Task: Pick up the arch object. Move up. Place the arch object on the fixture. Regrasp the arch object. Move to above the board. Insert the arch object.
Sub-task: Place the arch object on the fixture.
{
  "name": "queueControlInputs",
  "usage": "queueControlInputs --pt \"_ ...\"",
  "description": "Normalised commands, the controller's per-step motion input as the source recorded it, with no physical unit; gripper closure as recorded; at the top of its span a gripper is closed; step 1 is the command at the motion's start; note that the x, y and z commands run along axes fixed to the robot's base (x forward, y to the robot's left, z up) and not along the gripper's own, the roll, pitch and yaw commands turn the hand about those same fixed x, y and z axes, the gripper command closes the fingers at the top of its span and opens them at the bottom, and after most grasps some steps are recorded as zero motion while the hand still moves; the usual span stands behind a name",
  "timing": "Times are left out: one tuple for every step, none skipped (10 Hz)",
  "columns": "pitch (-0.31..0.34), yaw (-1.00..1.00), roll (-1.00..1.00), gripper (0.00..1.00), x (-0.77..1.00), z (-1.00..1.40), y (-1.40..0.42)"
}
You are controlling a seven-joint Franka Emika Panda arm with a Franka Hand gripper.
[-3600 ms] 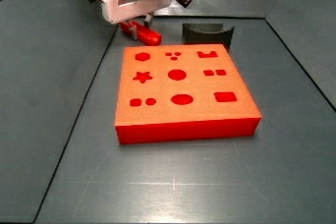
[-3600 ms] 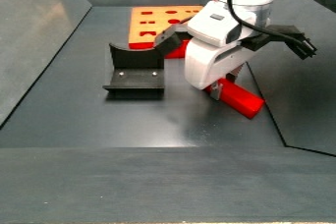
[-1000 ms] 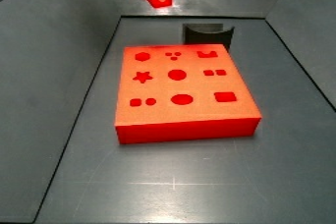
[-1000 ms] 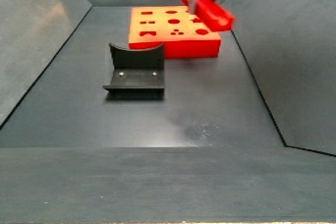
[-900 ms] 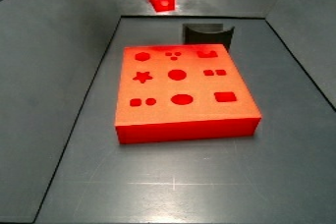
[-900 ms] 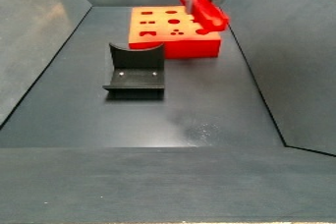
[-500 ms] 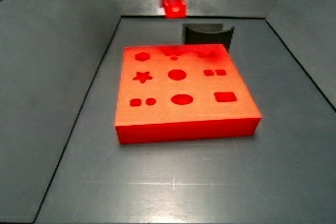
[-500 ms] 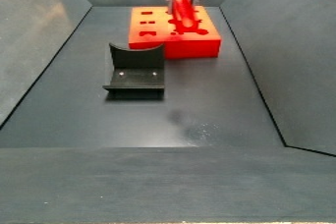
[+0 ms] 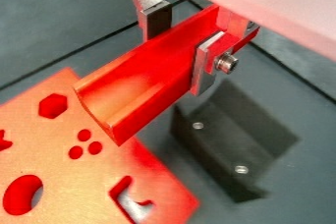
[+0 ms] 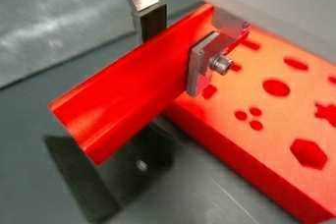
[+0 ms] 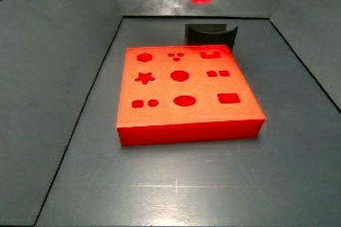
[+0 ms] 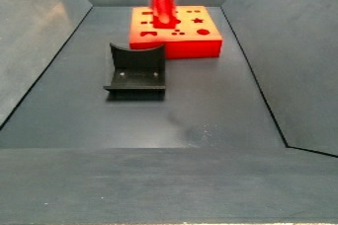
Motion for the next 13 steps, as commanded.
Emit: queueControlInputs --pt "0.089 -0.14 -1.0 1.0 0.77 0.31 0.54" --pt "0.088 -0.14 -1.0 1.0 0.65 0.12 0.37" --pt "0.092 -0.14 -1.0 1.0 0.54 0.03 0.14" --pt "0.1 -0.14 -1.0 1.0 0.46 0.02 0.06" --pt "0.106 -0.15 -1.0 1.0 0.37 0.01 0.06" --pt "0.107 -0.16 -1.0 1.0 0.25 0.0 0.06" --pt "0.108 -0.17 -1.0 1.0 0.2 0.0 0.05" --pt "0.106 -0.19 -0.99 1.0 0.09 0.0 0.05" --pt "0.066 -0.17 -0.81 1.0 0.05 0.0 0.05" --pt "0.022 -0.15 -0.56 1.0 0.05 -0.01 0.04" --pt "0.012 -0.14 -0.44 1.0 0.05 -0.01 0.04" --pt "0.01 -0.11 -0.24 1.0 0.07 -0.01 0.03" --pt "0.16 -0.07 -1.0 1.0 0.13 -1.0 0.13"
